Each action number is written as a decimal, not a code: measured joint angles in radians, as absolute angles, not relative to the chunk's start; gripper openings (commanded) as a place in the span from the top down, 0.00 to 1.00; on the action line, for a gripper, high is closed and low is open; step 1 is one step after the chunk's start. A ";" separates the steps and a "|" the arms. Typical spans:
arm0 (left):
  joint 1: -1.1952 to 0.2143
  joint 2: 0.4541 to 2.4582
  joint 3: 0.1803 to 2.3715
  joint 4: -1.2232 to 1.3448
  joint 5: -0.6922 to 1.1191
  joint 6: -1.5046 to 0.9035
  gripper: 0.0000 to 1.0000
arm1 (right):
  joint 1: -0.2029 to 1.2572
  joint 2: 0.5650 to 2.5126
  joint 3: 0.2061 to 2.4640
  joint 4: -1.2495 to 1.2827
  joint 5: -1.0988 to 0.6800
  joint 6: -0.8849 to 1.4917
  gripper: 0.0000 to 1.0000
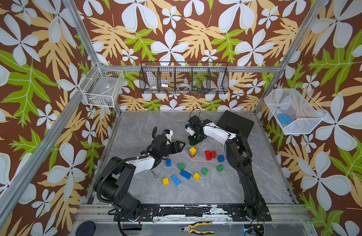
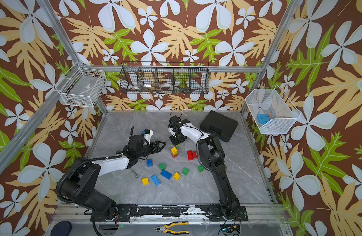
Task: Assemble a fork with lego
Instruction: Pick up the lego brick from the center of the board.
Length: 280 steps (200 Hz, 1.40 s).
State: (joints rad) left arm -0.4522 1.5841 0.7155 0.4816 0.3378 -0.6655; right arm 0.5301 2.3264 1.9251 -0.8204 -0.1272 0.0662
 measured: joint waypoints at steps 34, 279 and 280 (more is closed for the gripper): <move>-0.455 1.658 0.836 0.455 0.343 -0.641 0.27 | 0.462 2.274 1.841 -0.794 -0.099 0.159 0.72; -0.505 1.728 0.934 0.375 0.382 -0.578 0.27 | 0.443 2.219 1.748 -0.826 -0.044 0.247 0.61; -0.505 1.728 0.934 0.375 0.382 -0.578 0.27 | 0.443 2.218 1.748 -0.826 -0.044 0.247 0.61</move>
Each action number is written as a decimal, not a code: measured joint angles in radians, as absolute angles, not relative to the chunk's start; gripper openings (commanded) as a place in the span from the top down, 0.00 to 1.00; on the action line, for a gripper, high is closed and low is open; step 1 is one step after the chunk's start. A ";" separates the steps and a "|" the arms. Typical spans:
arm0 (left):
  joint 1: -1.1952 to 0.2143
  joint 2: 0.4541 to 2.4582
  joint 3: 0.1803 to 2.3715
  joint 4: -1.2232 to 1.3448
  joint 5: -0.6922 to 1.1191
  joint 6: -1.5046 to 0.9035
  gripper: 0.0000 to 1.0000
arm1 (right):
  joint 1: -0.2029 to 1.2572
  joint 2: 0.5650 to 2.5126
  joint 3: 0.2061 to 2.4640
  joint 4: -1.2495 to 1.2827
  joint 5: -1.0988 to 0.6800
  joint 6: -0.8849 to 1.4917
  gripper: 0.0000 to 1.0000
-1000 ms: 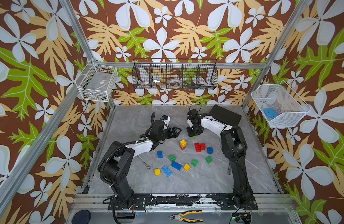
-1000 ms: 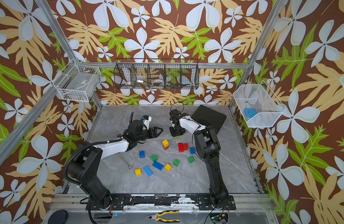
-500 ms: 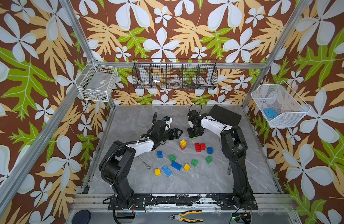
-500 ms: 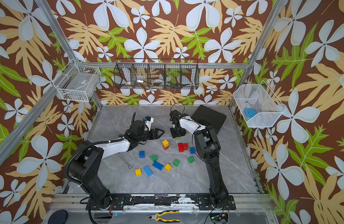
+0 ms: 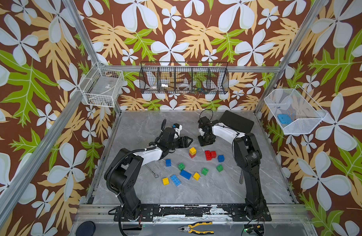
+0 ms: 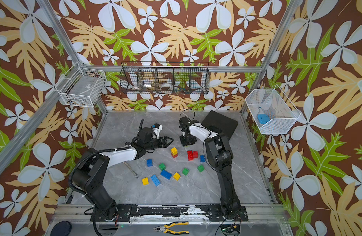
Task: Assemble a fork with lego
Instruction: Pick up the lego brick from the center of the board.
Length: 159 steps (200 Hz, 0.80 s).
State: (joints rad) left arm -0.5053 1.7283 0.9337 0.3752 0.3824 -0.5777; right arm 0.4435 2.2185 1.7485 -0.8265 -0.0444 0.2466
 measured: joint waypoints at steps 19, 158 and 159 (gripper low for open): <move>-0.505 1.726 0.931 0.376 0.382 -0.578 0.27 | 0.443 2.214 1.749 -0.826 -0.044 0.247 0.63; -0.505 1.414 0.589 0.559 0.374 -0.728 0.27 | 0.614 1.886 1.614 -0.787 0.035 0.219 0.76; -0.505 1.413 0.586 0.561 0.374 -0.730 0.27 | 0.616 1.886 1.615 -0.788 0.036 0.219 0.75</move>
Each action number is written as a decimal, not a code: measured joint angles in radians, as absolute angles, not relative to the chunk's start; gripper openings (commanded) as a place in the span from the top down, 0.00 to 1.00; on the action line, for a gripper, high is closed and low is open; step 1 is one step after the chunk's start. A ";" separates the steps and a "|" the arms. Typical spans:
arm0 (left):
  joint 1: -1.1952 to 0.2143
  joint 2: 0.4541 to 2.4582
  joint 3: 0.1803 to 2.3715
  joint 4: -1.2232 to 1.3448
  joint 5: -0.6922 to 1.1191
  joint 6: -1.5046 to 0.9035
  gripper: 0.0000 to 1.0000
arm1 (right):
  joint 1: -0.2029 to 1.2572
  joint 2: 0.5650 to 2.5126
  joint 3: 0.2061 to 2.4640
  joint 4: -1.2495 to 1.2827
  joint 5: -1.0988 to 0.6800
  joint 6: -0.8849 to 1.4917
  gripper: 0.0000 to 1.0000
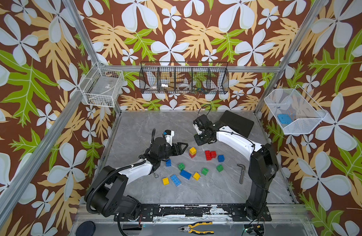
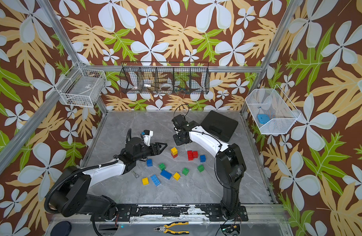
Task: Assemble a fork with lego
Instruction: Pick up the lego brick from the center of the board, then assemble the lego brick with the lego brick.
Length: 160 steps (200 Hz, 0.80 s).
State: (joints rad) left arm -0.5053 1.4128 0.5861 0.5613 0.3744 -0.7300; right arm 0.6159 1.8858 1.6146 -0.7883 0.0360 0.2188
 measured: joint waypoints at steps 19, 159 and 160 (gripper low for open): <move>-0.505 1.377 0.509 0.624 0.374 -0.782 0.27 | 0.667 1.889 1.634 -0.820 0.034 0.216 0.75; -0.485 1.465 0.450 0.828 0.399 -0.915 0.26 | 0.716 2.025 1.768 -0.918 -0.020 0.228 0.76; -0.485 1.465 0.450 0.828 0.399 -0.915 0.26 | 0.716 2.025 1.768 -0.918 -0.020 0.228 0.76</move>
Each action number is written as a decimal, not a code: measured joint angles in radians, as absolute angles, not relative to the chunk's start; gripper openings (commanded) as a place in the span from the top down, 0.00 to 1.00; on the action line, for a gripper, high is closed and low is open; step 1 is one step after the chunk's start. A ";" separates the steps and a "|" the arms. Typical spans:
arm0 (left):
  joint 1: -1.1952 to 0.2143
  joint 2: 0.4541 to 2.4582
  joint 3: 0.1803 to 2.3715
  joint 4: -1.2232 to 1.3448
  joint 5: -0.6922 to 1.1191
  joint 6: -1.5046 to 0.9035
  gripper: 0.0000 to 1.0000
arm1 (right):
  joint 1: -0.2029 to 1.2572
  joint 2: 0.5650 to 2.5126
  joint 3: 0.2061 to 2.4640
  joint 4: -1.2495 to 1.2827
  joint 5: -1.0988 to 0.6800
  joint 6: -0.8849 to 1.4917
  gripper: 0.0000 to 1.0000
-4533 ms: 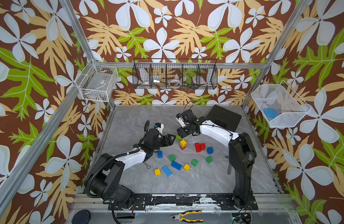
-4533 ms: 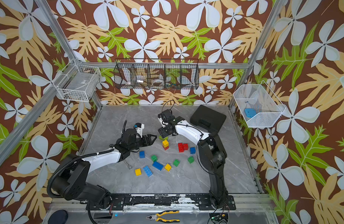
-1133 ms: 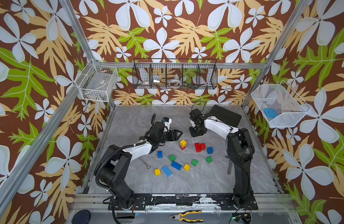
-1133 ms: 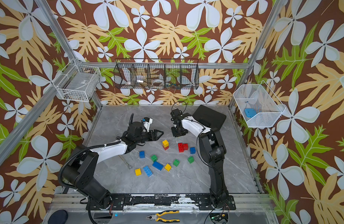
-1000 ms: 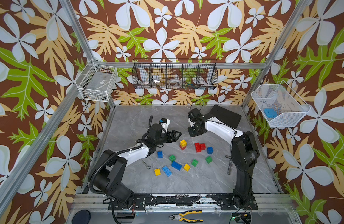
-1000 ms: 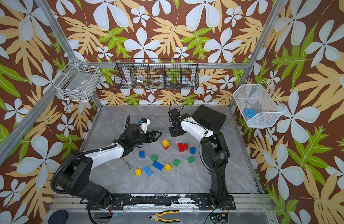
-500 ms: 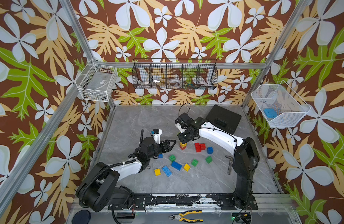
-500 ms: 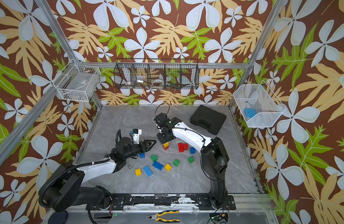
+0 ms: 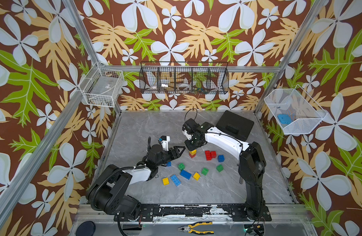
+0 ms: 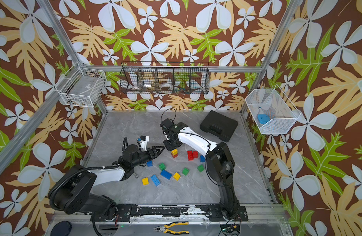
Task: Assemble a fork with lego
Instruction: Assemble the lego brick with the lego brick.
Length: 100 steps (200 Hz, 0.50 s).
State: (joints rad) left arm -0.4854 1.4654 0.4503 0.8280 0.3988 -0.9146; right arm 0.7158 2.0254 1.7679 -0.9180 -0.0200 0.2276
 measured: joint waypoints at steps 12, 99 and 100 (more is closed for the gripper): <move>-0.485 1.475 0.455 0.833 0.403 -0.918 0.26 | 0.715 2.028 1.769 -0.919 -0.018 0.228 0.76; -0.485 1.496 0.469 0.838 0.427 -0.910 0.26 | 0.712 2.041 1.771 -0.927 -0.013 0.229 0.76; -0.485 1.497 0.469 0.838 0.427 -0.910 0.26 | 0.712 2.040 1.771 -0.927 -0.013 0.229 0.76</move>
State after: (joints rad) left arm -0.4854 1.4967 0.4694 0.8379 0.4271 -0.9100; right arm 0.7124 2.0403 1.7714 -0.9272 -0.0128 0.2287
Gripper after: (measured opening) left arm 0.738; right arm 0.330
